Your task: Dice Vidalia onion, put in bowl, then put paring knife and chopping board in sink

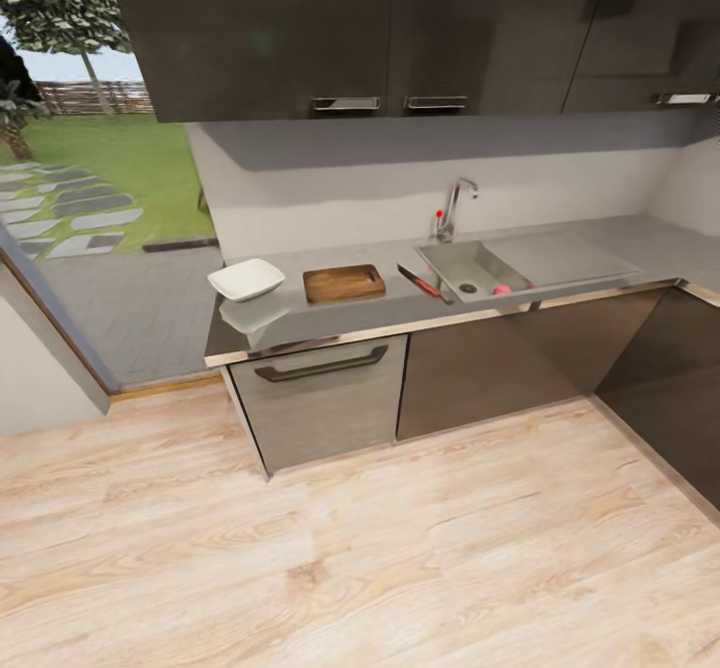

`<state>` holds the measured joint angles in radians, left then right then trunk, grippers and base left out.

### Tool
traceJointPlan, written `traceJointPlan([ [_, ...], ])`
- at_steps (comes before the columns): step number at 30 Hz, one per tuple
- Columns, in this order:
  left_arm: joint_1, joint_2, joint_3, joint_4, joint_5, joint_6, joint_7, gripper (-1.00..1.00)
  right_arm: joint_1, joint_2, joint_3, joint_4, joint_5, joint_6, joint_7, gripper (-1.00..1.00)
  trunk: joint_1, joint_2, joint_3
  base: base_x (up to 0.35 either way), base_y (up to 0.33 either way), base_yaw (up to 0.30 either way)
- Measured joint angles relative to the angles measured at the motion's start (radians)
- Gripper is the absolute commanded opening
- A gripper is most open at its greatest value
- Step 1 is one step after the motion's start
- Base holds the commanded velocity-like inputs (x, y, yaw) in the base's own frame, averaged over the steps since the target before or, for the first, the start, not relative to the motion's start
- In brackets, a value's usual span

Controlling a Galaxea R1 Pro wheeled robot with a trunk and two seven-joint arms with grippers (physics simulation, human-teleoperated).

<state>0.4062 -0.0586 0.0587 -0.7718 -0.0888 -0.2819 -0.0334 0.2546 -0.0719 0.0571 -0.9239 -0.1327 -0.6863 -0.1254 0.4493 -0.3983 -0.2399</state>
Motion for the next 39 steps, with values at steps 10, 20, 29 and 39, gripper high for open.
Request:
traceJointPlan([
  [10, 0.0, -0.004, 0.004, -0.054, -0.001, 0.0, 0.08, 1.0, 0.0, 0.0, 0.0, 0.001, 0.001, 0.0, 0.0, 1.0, 0.0, 0.0, 0.016, 0.0, 0.0, 0.0],
  [20, 0.0, -0.002, 0.003, -0.242, 0.001, 0.0, 0.167, 1.0, 0.0, 0.011, -0.001, 0.011, -0.001, 0.0, -0.002, 1.0, 0.0, 0.0, 0.032, 0.0, 0.0, 0.0],
  [29, 0.0, 0.003, 0.003, -0.234, 0.003, 0.0, 0.105, 1.0, 0.0, 0.012, -0.002, 0.032, -0.006, -0.002, -0.001, 1.0, 0.0, 0.0, 0.046, 0.0, 0.0, 0.0],
  [39, 0.0, 0.004, 0.002, -0.202, 0.007, 0.0, 0.051, 1.0, 0.0, 0.012, -0.002, 0.043, -0.006, -0.002, -0.002, 1.0, 0.0, 0.0, 0.062, 0.0, 0.0, 0.0],
])
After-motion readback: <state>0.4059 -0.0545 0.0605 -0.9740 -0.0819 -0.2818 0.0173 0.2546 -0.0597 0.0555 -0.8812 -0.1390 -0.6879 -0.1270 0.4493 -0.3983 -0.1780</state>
